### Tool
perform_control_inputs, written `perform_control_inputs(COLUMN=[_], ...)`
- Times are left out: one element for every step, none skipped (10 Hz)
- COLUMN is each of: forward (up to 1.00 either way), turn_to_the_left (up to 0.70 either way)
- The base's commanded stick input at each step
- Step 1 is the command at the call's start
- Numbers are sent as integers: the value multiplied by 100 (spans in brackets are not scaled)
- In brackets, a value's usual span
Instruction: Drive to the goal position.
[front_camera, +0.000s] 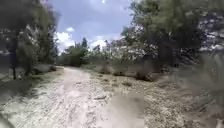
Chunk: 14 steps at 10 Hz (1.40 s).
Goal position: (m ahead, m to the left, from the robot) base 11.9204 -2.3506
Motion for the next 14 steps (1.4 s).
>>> perform_control_inputs(forward=[50,50,50,50,50,50,50,50,50,50,50,50,50,50], turn_to_the_left=[1,1,1,1,1,1,1,1,1,1,1,1,1,1])
